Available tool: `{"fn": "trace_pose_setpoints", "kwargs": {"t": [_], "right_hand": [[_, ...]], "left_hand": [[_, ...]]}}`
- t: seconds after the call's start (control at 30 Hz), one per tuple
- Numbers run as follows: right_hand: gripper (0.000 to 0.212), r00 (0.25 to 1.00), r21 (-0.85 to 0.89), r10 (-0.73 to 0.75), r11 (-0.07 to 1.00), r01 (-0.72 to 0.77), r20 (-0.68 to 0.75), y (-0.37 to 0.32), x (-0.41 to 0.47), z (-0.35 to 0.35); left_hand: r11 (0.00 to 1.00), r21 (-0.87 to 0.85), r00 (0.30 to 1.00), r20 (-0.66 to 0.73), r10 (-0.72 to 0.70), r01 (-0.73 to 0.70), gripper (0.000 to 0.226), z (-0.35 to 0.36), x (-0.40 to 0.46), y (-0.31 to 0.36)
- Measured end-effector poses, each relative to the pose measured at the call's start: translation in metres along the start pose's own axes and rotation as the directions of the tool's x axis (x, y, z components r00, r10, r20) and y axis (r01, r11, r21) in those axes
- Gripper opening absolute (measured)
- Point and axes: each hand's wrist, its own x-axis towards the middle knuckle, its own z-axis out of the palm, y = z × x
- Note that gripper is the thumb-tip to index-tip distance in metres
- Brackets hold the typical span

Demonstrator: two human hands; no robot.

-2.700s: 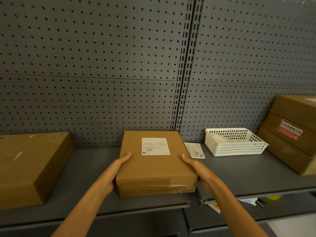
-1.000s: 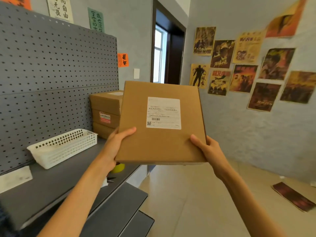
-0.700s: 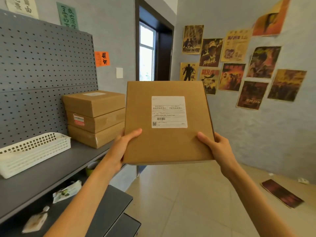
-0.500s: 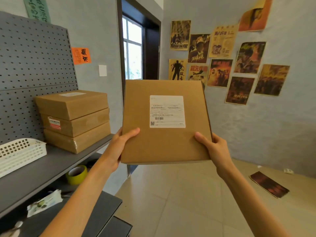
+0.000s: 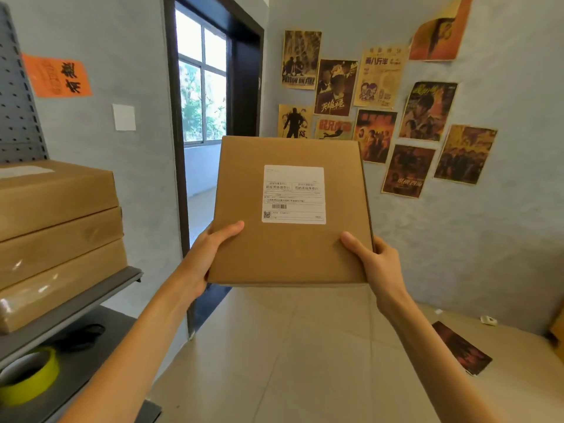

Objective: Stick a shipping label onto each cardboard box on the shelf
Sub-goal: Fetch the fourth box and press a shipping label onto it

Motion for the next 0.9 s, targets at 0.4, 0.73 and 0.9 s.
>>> {"fn": "trace_pose_setpoints", "kwargs": {"t": [0.4, 0.73, 0.9], "right_hand": [[0.052, 0.990, 0.098, -0.033, 0.995, 0.019, 0.138, 0.033, 0.129, 0.073], [0.085, 0.907, 0.205, -0.084, 0.979, -0.002, 0.413, 0.043, 0.211, 0.180], [0.072, 0.806, 0.262, -0.138, 0.965, -0.023, 0.576, 0.029, 0.244, 0.233]], "left_hand": [[0.994, 0.072, 0.983, -0.155, 0.096, -0.086, 0.051, -0.038, 0.094, 0.001], [0.978, 0.160, 0.886, -0.421, 0.192, -0.136, 0.081, -0.088, 0.106, 0.021], [0.951, 0.268, 0.821, -0.502, 0.272, -0.151, 0.094, -0.100, 0.095, 0.039]]}}
